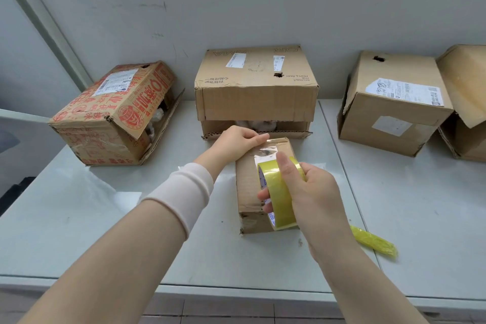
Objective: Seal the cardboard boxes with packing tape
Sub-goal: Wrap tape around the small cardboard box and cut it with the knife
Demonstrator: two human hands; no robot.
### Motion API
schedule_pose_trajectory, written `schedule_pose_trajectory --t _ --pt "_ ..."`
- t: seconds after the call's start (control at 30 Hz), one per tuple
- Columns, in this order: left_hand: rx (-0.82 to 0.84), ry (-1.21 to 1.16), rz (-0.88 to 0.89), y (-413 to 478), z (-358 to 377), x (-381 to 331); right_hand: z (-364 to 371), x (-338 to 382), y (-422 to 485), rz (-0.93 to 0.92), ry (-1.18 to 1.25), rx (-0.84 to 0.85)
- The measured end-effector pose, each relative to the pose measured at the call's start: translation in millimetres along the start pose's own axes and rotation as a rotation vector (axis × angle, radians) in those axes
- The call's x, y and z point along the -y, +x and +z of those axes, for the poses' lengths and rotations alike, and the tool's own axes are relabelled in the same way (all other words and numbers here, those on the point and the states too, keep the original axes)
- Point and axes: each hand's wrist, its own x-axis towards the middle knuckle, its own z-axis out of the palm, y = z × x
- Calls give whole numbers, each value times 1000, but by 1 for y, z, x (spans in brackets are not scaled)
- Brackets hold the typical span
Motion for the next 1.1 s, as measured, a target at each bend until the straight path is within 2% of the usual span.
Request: schedule_pose_trajectory --t 0.13,0.2,0.47,0.6,0.83,0.97,1.03,1.1 --pt "-63 -47 -21 -2 6 3 -13 -20 -14 -167 -68 171" --pt "-75 -55 -21 -3 6 3 -19 -32 -18 -209 -121 189" --pt "-98 -83 -57 -7 7 -2 -12 -31 -41 -214 -22 13" --pt "-90 -83 -60 -7 7 -3 -17 -43 -59 -134 -8 -53" --pt "-81 -121 -69 -9 9 -2 -11 -65 -63 -11 -107 -72" --pt "-115 -161 11 -15 13 -2 -10 -71 -53 -3 -156 -45" --pt "-128 -305 124 -32 16 1 -11 -72 -50 -9 -154 -43" --pt "-66 -294 266 -57 21 15 -11 -72 -50 -17 -147 -41"
